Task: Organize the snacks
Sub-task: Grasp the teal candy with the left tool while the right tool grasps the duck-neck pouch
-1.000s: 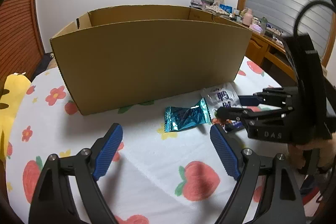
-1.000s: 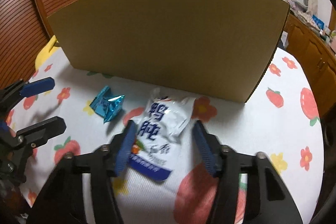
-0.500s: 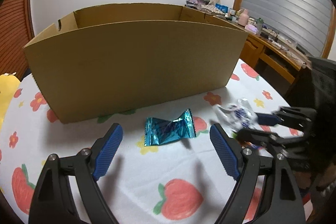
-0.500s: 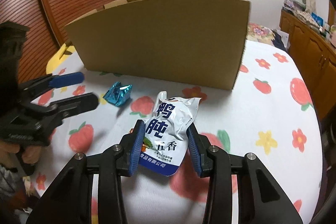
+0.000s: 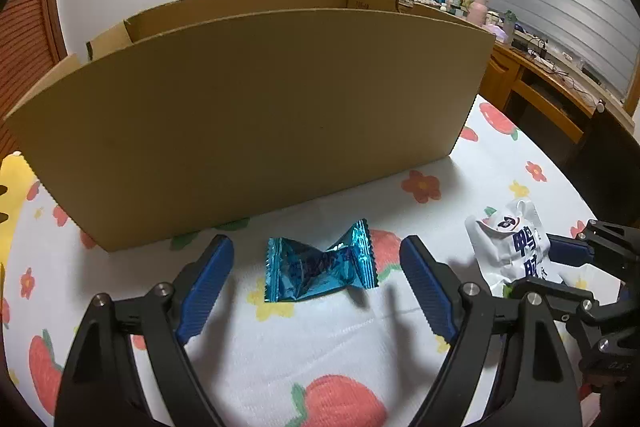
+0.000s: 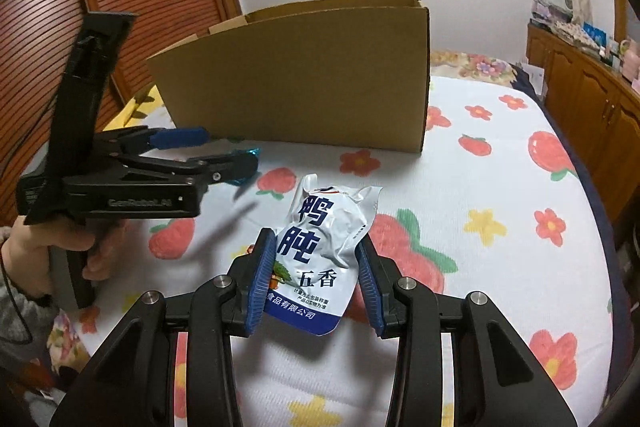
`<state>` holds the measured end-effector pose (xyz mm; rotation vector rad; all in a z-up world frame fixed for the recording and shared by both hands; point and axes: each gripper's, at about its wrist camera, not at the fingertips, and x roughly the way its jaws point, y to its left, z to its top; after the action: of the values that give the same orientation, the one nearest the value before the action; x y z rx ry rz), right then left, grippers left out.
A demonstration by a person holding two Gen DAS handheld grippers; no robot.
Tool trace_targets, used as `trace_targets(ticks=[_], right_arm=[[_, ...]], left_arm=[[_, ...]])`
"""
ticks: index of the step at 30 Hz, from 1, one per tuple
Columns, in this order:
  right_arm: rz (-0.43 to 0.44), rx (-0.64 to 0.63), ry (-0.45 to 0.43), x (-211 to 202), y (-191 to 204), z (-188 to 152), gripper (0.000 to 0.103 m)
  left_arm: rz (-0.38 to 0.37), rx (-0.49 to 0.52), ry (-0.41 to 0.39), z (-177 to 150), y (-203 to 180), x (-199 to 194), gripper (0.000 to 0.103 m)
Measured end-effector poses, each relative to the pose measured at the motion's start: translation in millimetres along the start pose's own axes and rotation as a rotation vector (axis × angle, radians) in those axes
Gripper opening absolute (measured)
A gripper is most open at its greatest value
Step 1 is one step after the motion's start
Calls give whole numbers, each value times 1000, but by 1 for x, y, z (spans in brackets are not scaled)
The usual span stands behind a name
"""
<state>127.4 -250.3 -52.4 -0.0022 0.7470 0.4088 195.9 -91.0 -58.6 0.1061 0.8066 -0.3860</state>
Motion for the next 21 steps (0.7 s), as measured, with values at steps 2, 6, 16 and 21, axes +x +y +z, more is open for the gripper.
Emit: trace_targets(ticks=[2, 6, 16, 21], right_arm=[[4, 9, -4, 1, -3, 0, 40], [3, 1, -11, 1, -3, -1, 40], [-7, -15, -7, 4, 0, -2, 40], [-13, -14, -6, 5, 1, -2, 40]], left_arm=[[5, 1, 20, 0, 1, 4, 62], [4, 16, 42, 0, -2, 9, 55], [-1, 23, 69, -3, 1, 8, 30], [-30, 7, 59, -7, 6, -2, 25]])
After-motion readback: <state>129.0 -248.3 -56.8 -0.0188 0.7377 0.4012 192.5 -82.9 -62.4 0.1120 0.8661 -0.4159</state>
